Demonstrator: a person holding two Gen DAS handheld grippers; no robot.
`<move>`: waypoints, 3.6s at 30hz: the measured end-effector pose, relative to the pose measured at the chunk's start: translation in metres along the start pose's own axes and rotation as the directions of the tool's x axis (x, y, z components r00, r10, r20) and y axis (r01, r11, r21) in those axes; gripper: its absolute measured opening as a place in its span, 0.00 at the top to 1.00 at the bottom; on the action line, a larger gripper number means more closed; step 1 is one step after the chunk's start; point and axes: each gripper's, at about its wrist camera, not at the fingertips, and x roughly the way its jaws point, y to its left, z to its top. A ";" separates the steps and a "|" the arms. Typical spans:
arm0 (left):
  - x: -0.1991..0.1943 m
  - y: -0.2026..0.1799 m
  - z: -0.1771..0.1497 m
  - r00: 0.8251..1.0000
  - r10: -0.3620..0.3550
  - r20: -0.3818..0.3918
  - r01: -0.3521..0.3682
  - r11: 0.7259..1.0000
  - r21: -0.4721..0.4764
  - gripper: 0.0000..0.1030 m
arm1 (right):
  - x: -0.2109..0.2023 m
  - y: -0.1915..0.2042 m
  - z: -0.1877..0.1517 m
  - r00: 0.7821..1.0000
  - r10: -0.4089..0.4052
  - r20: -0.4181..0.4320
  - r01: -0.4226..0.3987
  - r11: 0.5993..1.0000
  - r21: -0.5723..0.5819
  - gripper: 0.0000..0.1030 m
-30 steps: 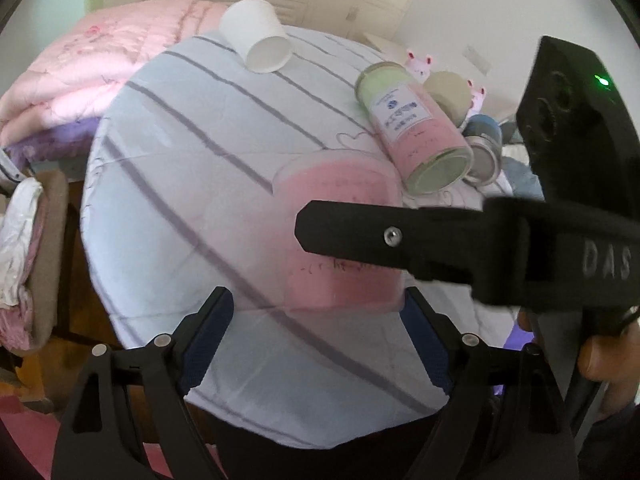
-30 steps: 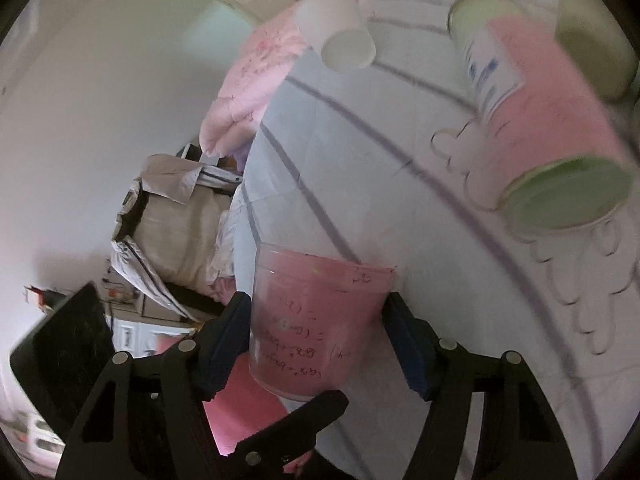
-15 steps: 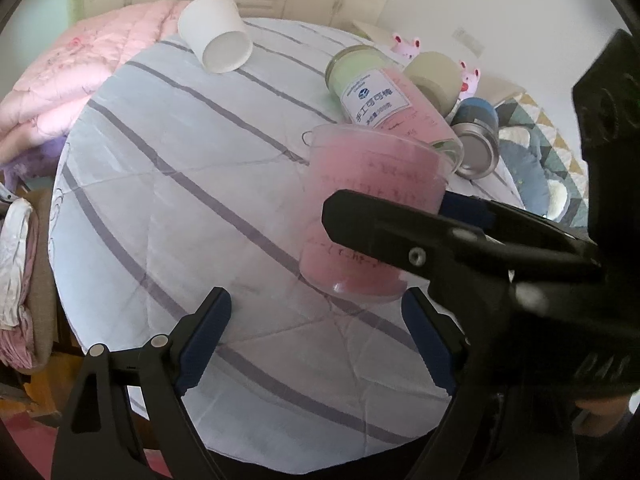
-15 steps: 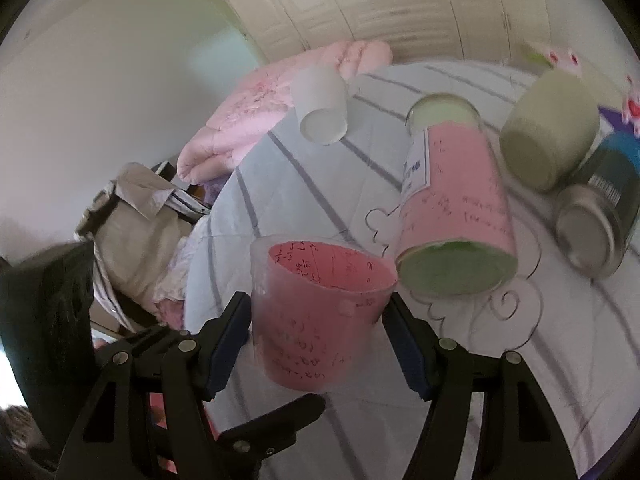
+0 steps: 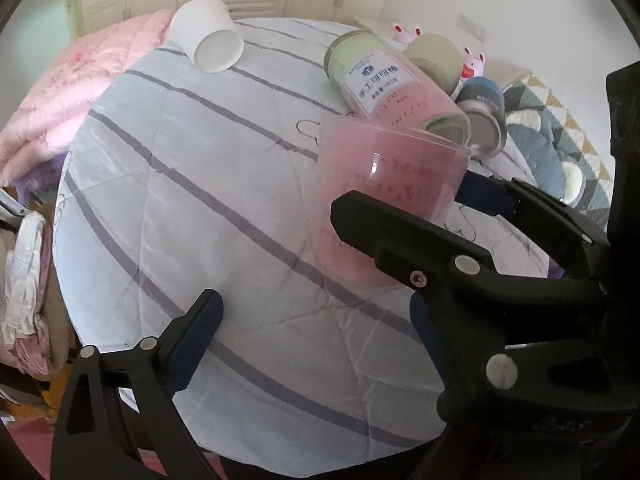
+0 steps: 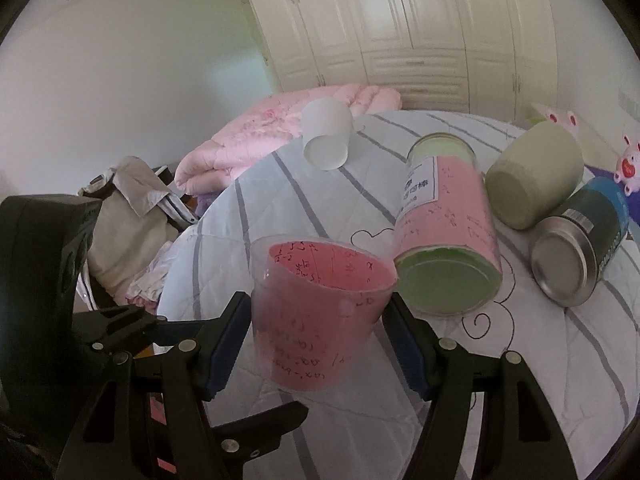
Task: Flip cup upright
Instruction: 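Open the left gripper and rotate the cup rim-up with the right gripper, then lower the upright pink cup onto the table with the right gripper, then open the right gripper and withdraw it from the cup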
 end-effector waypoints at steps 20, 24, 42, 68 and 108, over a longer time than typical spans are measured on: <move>0.000 -0.018 -0.027 0.992 0.112 0.050 -0.118 0.983 0.142 0.00 | -0.013 0.013 -0.031 1.000 -0.004 0.021 0.007 0.989 -0.148 0.33; -0.003 -0.017 -0.033 0.992 0.116 0.058 -0.124 0.982 0.143 0.00 | -0.014 0.013 -0.034 1.000 -0.005 0.012 0.007 0.989 -0.145 0.30; -0.008 -0.023 -0.033 0.990 0.136 0.047 -0.142 0.978 0.153 0.00 | -0.022 0.021 -0.033 0.999 0.047 0.001 -0.046 0.981 -0.188 0.25; -0.008 -0.033 -0.030 0.991 0.132 0.037 -0.136 0.978 0.160 0.00 | -0.033 0.008 -0.037 0.998 0.060 -0.011 -0.061 0.985 -0.164 0.25; -0.075 -0.067 0.013 0.978 0.136 0.160 -0.147 0.988 0.057 0.00 | -0.126 -0.055 0.025 0.998 -0.018 -0.054 0.023 0.995 0.100 0.20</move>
